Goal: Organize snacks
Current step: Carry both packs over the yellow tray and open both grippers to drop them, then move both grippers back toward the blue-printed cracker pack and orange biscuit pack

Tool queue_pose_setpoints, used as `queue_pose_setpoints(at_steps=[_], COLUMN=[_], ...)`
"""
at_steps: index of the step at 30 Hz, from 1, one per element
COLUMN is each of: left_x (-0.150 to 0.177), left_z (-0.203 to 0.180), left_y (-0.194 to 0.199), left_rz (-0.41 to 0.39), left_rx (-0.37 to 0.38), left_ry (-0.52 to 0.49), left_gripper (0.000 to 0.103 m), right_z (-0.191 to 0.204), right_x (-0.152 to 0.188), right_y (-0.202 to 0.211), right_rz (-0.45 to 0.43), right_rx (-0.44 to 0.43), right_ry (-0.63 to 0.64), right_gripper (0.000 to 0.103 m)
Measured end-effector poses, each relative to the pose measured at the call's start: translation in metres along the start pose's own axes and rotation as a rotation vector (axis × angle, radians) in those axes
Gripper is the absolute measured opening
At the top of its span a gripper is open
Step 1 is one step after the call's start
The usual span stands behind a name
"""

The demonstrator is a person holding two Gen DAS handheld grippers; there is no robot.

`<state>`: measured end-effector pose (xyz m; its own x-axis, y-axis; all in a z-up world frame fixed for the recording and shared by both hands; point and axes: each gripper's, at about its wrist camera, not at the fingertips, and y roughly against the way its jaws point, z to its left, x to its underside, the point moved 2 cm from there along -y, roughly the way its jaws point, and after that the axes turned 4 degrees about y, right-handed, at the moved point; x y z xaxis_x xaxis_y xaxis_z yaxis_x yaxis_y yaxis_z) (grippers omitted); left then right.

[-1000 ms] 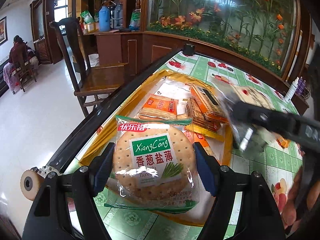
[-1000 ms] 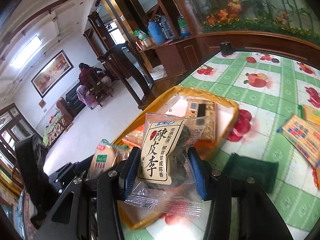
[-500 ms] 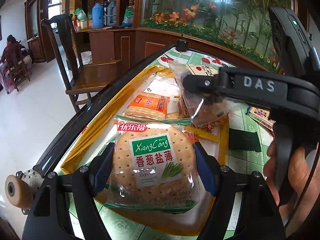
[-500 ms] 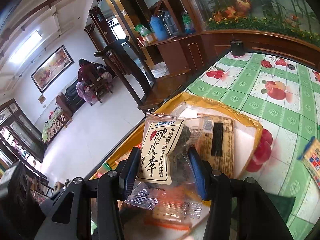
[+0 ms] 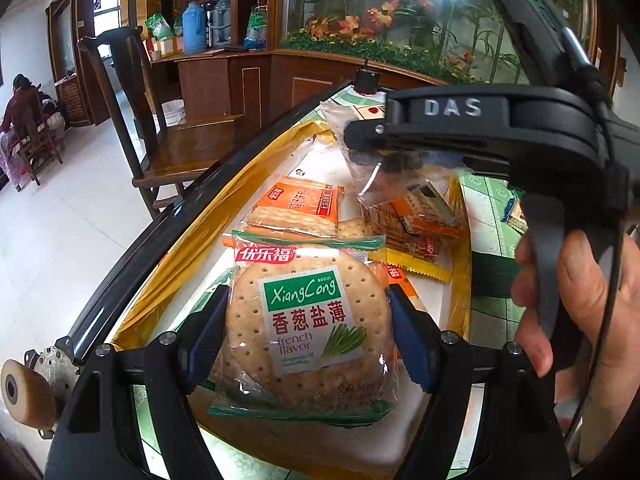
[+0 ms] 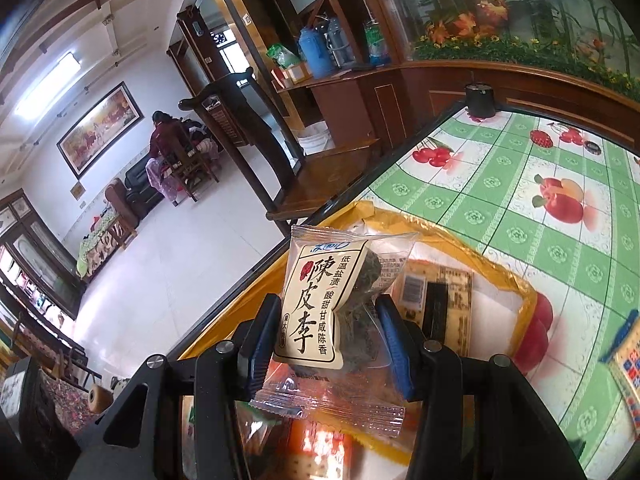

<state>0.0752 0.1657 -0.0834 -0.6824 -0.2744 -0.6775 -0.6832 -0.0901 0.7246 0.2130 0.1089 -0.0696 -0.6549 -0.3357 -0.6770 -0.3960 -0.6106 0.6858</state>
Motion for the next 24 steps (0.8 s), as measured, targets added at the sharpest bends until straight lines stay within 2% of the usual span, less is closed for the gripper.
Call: queue_pose_setpoints(at_steps=[11,13,14,18,24], left_x=[-0.002,-0.003,-0.004,-0.005,-0.011], left_z=[-0.004,-0.004,-0.004,-0.005,-0.015], left_y=[-0.002,-0.002,-0.003,0.004,0.021], left_rz=[0.027,0.037,0.038,0.015,-0.036], left_rx=[-0.024,-0.07,-0.091,-0.112,-0.096], left_ry=[0.002,-0.007,-0.01,0.002,-0.012], left_gripper=[0.076,0.077,0.077,0.081,0.083], right_z=[-0.003,-0.003,-0.003,-0.007,-0.033], right_x=[0.0,0.001,0.001,0.004,0.02], right_y=[-0.008,-0.004,0.0,0.023,0.071], right_rz=[0.022,0.009,-0.001,-0.036,-0.095], right_rx=[0.022,0.023,0.031,0.04,0.072], right_ry=[0.01,0.007,0.01,0.009,-0.042], right_gripper=[0.052,0.065,0.071,0.071,0.072])
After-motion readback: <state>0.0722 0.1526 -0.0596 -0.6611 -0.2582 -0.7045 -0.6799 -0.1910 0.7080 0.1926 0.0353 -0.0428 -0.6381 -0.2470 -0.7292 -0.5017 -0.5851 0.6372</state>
